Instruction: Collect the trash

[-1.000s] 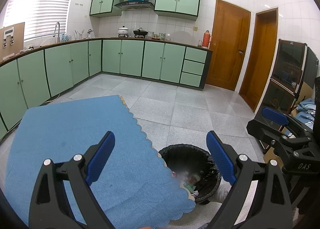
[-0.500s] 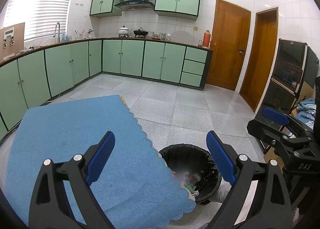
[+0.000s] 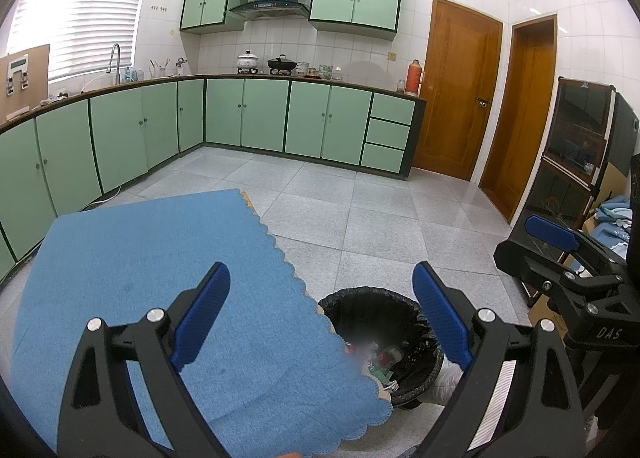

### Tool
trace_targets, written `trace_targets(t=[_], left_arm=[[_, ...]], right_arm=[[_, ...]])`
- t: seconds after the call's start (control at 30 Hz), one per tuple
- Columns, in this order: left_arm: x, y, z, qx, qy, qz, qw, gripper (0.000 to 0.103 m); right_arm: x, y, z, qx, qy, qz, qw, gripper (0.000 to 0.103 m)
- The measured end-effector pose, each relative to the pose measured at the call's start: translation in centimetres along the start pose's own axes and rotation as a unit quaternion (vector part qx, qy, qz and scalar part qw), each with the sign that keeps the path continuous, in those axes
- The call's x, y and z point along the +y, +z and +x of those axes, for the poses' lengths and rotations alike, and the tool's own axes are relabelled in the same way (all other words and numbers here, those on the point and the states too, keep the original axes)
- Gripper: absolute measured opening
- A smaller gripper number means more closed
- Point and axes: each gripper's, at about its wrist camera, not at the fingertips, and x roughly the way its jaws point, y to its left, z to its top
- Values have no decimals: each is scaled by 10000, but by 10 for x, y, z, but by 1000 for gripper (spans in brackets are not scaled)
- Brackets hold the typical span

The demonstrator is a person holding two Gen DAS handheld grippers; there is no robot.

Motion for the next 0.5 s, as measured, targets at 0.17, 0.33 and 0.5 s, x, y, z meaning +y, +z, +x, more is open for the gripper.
trace_targets(t=[0.17,0.33,0.5], left_arm=[[0,0,0,4,3,4,10000,90],[-2,1,3,15,-12,-27,10000,90],[-1,-2,5,11,-8,-35,10000,90]], right_arm=[[1,-1,0,10,-12,2,10000,97],[3,-4,3,34,-20,25,10000,97],[4,-4,5,37,-25,42,10000,97]])
